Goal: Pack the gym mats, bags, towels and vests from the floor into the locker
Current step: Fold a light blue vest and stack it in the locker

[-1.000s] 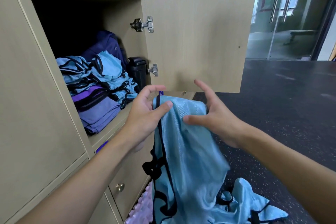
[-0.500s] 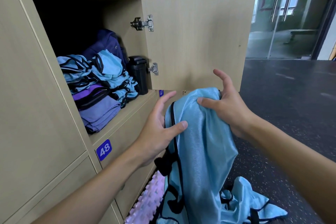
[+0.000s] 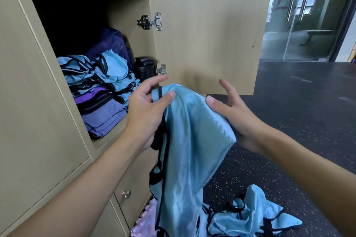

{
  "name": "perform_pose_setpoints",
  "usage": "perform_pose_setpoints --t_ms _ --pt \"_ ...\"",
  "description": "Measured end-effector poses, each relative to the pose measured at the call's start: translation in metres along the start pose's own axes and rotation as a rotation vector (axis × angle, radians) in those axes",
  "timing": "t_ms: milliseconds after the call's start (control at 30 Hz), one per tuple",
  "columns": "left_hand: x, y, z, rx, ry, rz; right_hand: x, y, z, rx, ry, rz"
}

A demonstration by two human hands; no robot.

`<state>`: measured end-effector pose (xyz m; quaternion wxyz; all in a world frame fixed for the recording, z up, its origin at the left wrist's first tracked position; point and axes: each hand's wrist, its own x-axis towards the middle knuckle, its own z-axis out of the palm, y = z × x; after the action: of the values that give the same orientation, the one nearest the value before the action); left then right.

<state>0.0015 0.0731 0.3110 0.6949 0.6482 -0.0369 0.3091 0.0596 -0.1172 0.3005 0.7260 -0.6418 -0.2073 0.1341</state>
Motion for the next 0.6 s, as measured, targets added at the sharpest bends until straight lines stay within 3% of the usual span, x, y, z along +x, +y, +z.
perform_pose_setpoints --t_ms 133,300,467,600 --pt "0.004 0.002 -0.003 -0.003 0.138 0.012 -0.004 0.005 0.013 0.104 -0.09 -0.005" --pt "0.003 0.001 -0.002 0.097 0.181 0.034 -0.005 0.011 0.028 0.029 -0.093 -0.096" --pt "-0.002 0.004 -0.002 0.162 0.035 -0.023 -0.006 0.008 0.033 -0.033 0.061 -0.206" --pt "-0.015 -0.003 -0.006 0.169 -0.163 -0.225 -0.004 0.004 0.027 -0.002 0.142 -0.193"
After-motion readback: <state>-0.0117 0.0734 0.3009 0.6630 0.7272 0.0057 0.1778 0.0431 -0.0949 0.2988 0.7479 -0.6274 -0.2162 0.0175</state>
